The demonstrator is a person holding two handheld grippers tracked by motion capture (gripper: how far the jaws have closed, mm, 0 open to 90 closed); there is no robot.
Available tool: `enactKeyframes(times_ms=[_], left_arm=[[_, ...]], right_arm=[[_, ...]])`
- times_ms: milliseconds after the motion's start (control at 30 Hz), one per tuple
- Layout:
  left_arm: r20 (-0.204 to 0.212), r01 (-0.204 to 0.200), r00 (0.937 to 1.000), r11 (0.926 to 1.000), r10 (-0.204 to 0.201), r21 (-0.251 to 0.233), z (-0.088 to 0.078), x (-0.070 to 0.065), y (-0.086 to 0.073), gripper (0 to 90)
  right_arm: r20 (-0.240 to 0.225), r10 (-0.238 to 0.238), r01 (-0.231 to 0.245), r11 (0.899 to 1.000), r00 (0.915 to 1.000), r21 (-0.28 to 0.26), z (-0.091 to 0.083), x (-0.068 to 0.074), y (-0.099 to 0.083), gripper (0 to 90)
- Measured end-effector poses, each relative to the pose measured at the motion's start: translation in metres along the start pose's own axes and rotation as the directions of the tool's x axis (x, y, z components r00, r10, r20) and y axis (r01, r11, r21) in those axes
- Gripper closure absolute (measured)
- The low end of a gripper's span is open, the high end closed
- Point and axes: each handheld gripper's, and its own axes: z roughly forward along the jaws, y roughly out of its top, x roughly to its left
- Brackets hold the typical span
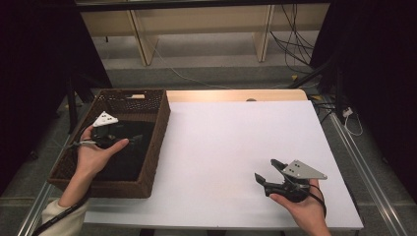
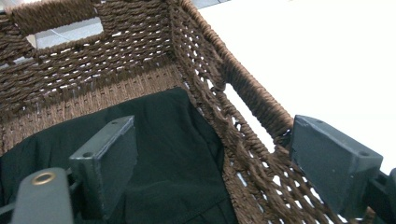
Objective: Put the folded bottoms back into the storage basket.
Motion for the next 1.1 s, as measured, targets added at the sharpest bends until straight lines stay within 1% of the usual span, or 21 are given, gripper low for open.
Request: enactKeyframes(times_ms=[167, 200, 433, 500, 600, 633, 767, 933, 1100], left_arm=[[0.011, 0.000, 0.9999, 0.9999, 0.000, -0.016, -0.004, -0.004, 0.001, 15.3], [0.011, -0.009, 0.9999, 0.9999, 0.009, -0.013, -0.006, -0.004, 0.002, 15.3], [0.032, -0.015, 0.9994, 0.9992, 0.016, -0.038, -0.011, -0.011, 0.004, 15.2], [0.038, -0.024, 0.9989, 0.9990, 0.025, -0.037, -0.012, -0.013, 0.005, 15.3], [0.047, -0.027, 0.9985, 0.9988, 0.029, -0.041, -0.014, -0.016, 0.005, 15.4], [0.048, -0.029, 0.9984, 0.9986, 0.031, -0.045, -0.014, -0.017, 0.005, 15.4], [0.057, -0.037, 0.9975, 0.9981, 0.040, -0.048, -0.017, -0.021, 0.006, 15.4], [0.071, -0.040, 0.9965, 0.9977, 0.043, -0.054, -0.018, -0.026, 0.006, 15.3], [0.078, -0.045, 0.9957, 0.9971, 0.050, -0.062, -0.021, -0.029, 0.007, 15.3]], right_arm=[[0.000, 0.003, -0.003, 1.000, 1.0000, -0.002, 0.000, 0.000, 0.000, 24.9], [0.000, 0.003, -0.003, 1.000, 1.0000, -0.002, -0.001, 0.000, 0.000, 24.9], [-0.002, 0.001, -0.001, 1.000, 1.0000, -0.003, -0.001, 0.000, 0.000, 24.9], [-0.001, -0.002, 0.002, 1.000, 1.0000, -0.004, -0.001, -0.001, 0.000, 24.9], [-0.002, -0.003, 0.003, 1.000, 1.0000, -0.004, -0.001, -0.001, 0.000, 24.9], [0.000, -0.012, 0.012, 1.000, 0.9999, -0.006, -0.001, -0.002, 0.000, 24.9], [-0.002, -0.009, 0.009, 1.000, 1.0000, -0.011, -0.001, -0.002, 0.000, 24.9], [-0.003, -0.008, 0.008, 1.000, 1.0000, -0.012, -0.001, -0.002, 0.000, 24.9], [-0.002, -0.007, 0.007, 1.000, 1.0000, -0.013, -0.001, -0.002, 0.000, 24.9]])
